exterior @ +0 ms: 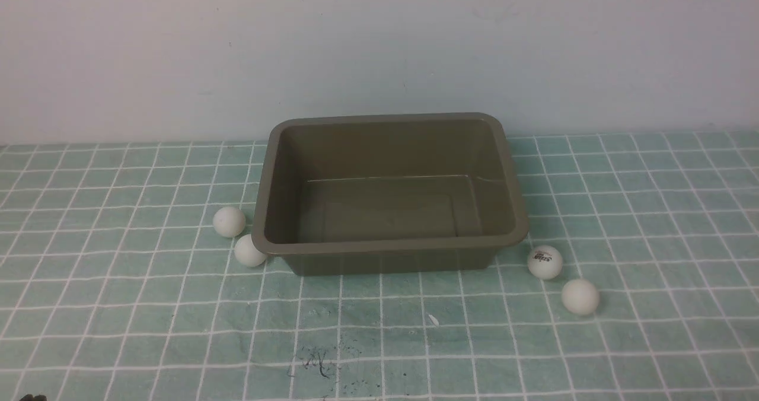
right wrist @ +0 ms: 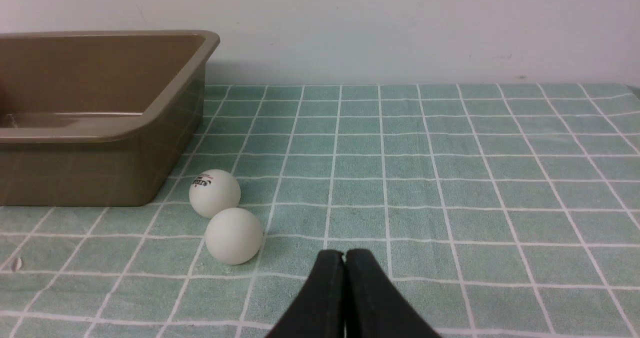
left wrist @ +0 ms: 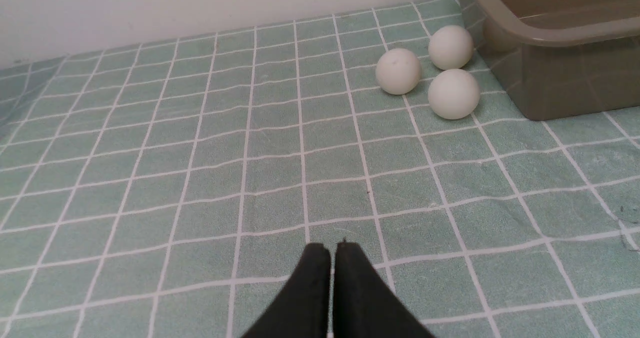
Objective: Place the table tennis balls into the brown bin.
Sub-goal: 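Reach for and grasp a ping pong ball on the table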
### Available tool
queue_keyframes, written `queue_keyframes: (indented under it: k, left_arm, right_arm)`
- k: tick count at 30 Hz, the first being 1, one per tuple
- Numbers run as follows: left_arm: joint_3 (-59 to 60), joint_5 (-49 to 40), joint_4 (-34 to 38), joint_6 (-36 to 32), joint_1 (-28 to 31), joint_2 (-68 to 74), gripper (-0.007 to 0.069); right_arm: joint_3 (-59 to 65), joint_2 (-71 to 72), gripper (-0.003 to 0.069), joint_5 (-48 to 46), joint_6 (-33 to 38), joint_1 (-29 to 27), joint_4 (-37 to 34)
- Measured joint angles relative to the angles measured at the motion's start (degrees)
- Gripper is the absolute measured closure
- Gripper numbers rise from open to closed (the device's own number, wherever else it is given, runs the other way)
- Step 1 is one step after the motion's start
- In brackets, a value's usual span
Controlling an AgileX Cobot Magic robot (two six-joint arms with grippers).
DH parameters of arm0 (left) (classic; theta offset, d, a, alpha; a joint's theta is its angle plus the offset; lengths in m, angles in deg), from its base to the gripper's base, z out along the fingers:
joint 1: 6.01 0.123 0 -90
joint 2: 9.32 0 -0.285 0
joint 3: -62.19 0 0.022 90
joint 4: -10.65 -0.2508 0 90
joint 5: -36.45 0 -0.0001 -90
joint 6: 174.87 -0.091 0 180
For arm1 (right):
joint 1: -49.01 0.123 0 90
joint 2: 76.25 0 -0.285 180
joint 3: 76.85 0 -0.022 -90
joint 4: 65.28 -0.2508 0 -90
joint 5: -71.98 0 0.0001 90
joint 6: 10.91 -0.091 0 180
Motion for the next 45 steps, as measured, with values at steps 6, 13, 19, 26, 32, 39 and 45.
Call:
queue_keyframes:
  k: [6, 13, 19, 26, 32, 39, 45]
  left_arm:
    - [0.00, 0.00, 0.00, 0.00, 0.00, 0.00, 0.0629]
    - [0.00, 0.00, 0.00, 0.00, 0.00, 0.00, 0.0629]
    - [0.00, 0.00, 0.00, 0.00, 0.00, 0.00, 0.0629]
    - [0.00, 0.00, 0.00, 0.00, 0.00, 0.00, 0.0629]
    - [0.00, 0.00, 0.00, 0.00, 0.00, 0.00, 0.0629]
    - [0.00, 4.58, 5.74, 2.71, 0.00, 0.00, 0.0629]
    - [0.01, 19.99, 27.51, 10.40, 0.00, 0.00, 0.0629]
  right_arm:
    - [0.00, 0.00, 0.0673, 0.00, 0.00, 0.00, 0.00]
    - [0.00, 0.00, 0.0673, 0.00, 0.00, 0.00, 0.00]
    - [0.00, 0.00, 0.0673, 0.00, 0.00, 0.00, 0.00]
    - [0.00, 0.00, 0.0673, 0.00, 0.00, 0.00, 0.00]
    - [0.00, 0.00, 0.0673, 0.00, 0.00, 0.00, 0.00]
    - [0.00, 0.00, 0.0673, 0.00, 0.00, 0.00, 0.00]
    - [0.00, 0.00, 0.0673, 0.00, 0.00, 0.00, 0.00]
